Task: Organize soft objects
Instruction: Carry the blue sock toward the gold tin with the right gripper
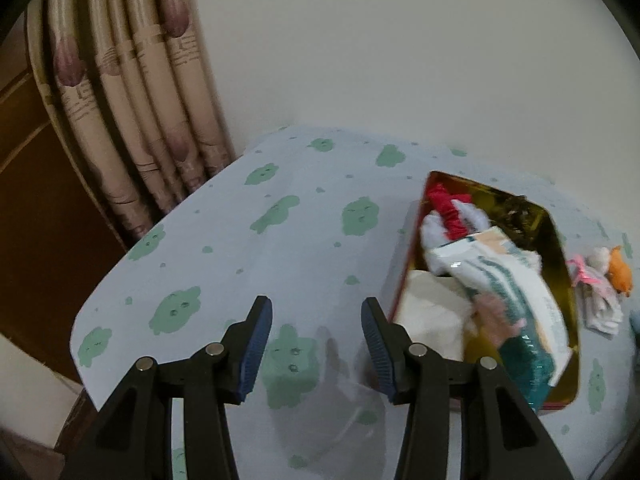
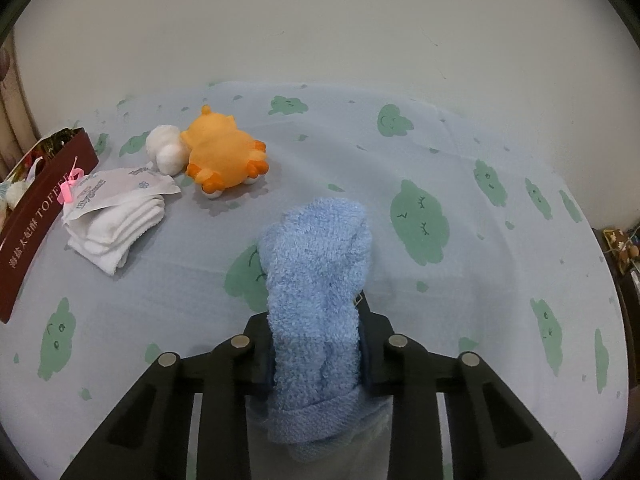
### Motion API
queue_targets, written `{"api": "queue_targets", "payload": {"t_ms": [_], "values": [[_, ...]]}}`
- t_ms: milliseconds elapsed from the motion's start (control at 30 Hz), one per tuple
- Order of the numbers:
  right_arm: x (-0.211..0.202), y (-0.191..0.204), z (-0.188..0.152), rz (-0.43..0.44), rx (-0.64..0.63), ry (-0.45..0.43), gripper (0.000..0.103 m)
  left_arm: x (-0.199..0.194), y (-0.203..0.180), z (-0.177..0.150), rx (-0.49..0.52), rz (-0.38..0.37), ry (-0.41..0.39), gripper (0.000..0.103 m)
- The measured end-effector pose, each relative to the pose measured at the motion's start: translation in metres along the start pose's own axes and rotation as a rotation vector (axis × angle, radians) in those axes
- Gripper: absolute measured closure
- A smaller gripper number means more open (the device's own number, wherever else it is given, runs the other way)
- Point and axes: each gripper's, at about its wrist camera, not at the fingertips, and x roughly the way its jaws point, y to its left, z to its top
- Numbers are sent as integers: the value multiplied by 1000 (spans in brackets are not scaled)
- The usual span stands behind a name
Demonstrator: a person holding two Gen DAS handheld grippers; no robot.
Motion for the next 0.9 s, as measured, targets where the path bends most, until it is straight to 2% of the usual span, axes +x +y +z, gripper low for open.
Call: {"api": "queue_targets", "payload": {"t_ms": [200, 367, 567, 900], "values": [[-15, 6, 9, 17, 21, -28, 77, 5, 12, 2, -64, -34, 20, 56], [-29, 29, 21, 65, 2, -41, 77, 10, 15, 2, -80, -29, 37, 56], [-52, 79, 39, 175, -70, -78, 77, 12, 24, 3, -128, -20, 43, 56], [-74, 193, 69, 381, -220, -88, 77, 16, 30, 2, -158, -16, 65, 56]]}}
